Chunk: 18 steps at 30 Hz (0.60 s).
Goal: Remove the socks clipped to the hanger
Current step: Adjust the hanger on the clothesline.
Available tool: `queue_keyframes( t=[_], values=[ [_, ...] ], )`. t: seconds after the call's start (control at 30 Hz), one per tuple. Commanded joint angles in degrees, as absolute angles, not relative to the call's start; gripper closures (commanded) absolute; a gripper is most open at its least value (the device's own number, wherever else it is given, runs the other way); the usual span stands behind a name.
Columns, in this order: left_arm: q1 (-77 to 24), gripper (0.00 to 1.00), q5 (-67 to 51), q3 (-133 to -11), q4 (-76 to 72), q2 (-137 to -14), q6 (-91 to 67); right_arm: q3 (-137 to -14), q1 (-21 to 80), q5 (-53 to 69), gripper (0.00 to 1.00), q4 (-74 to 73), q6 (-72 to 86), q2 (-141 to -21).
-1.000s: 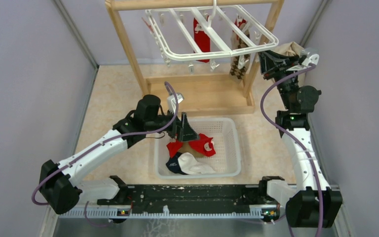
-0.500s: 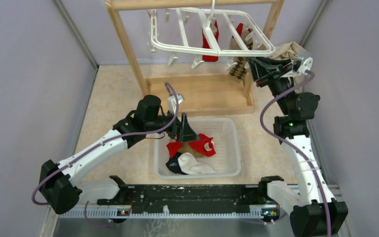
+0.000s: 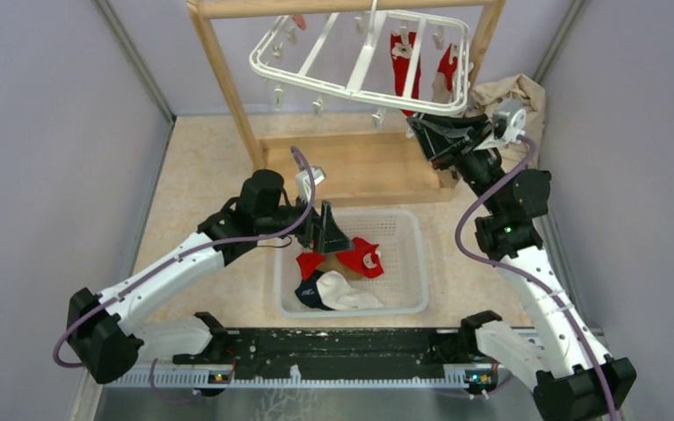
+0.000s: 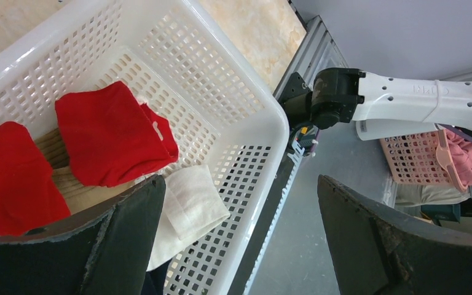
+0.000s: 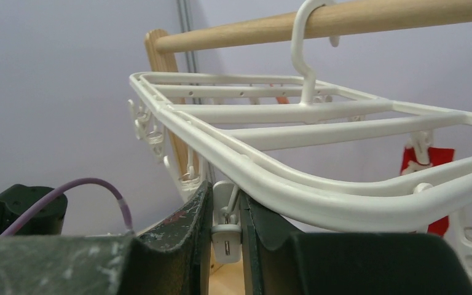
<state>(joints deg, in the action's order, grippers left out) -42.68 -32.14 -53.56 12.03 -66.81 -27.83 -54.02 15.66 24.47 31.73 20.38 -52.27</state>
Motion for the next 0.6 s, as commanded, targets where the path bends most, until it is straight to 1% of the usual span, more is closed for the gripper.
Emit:
queue_keyframes(
  t=[0.0, 0.33, 0.57],
  values=[
    [-42.98, 0.01, -31.68, -54.76, 11.84, -65.30, -28.12, -57.51, 21.18, 22.02, 0.86, 30.45, 15.04, -52.73],
    [-42.98, 0.01, -31.33, -53.97, 11.86, -64.14, -27.88, -61.21, 33.82, 15.52, 0.86, 27.03, 8.15, -56.10],
    [-42.98, 0.01, -31.17, -53.29, 11.86, -63.59, -27.49, -64.56, 44.37, 5.79, 0.86, 23.03, -1.26, -59.07]
  ],
)
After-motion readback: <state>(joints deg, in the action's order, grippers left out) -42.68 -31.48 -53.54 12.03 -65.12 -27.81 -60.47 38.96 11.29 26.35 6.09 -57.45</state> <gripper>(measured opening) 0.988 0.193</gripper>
